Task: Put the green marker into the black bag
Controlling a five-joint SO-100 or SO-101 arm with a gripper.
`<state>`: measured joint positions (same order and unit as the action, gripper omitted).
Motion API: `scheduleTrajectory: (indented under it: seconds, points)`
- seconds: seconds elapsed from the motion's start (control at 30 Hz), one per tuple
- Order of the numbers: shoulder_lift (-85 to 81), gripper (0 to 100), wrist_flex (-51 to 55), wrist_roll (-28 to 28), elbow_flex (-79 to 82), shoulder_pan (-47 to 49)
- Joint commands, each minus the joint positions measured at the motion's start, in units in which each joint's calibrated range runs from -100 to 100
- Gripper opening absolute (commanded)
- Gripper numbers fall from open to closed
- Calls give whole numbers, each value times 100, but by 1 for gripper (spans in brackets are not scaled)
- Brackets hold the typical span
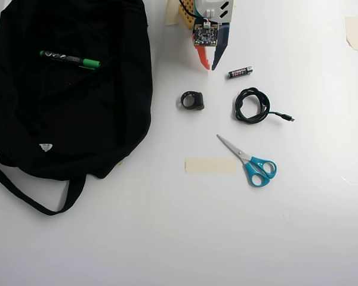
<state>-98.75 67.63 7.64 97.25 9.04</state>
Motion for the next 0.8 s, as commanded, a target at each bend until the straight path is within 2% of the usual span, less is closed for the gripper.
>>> scheduleTrajectory:
  seconds: [0.0,0.77]
  points:
    - [-91,2,-18,17,203,24]
    - [-83,2,-10,-14,203,24]
